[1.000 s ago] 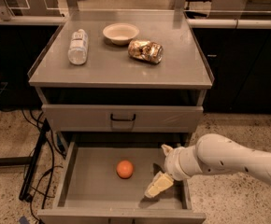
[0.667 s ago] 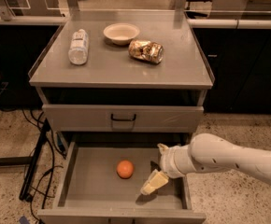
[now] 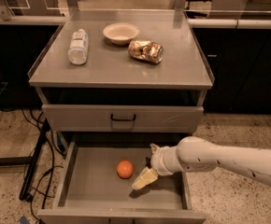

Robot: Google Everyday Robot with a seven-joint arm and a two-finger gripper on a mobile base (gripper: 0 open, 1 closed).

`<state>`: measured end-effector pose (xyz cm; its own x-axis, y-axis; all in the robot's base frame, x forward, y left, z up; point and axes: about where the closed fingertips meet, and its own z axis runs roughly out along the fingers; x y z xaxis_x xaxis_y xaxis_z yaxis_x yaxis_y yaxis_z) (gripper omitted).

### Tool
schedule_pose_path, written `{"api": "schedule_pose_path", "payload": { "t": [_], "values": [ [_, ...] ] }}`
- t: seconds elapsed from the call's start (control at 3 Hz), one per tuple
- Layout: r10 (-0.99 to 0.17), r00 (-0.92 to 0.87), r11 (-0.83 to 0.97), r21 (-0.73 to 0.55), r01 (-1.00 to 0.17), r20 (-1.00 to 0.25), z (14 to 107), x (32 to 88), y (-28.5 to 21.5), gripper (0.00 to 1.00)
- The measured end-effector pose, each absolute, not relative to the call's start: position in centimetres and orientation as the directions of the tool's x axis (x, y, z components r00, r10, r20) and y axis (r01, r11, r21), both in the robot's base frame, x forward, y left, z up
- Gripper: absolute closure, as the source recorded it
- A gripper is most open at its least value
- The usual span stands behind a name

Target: Pick orange from middle drawer and place on counter

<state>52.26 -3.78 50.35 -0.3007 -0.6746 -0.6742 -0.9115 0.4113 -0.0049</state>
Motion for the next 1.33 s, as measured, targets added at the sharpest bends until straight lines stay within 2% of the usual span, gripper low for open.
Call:
{"api": "schedule_pose_path", "payload": {
  "t": [0.67, 1.33],
  "values": [
    [-0.628, -0.323, 0.418, 0.043, -0.907, -0.708, 44.8, 53.9, 0.7, 0.00],
    [-0.608, -0.341, 0.428, 0.065, -0.901, -0.717, 41.6, 56.2, 3.1, 0.00]
  ]
}}
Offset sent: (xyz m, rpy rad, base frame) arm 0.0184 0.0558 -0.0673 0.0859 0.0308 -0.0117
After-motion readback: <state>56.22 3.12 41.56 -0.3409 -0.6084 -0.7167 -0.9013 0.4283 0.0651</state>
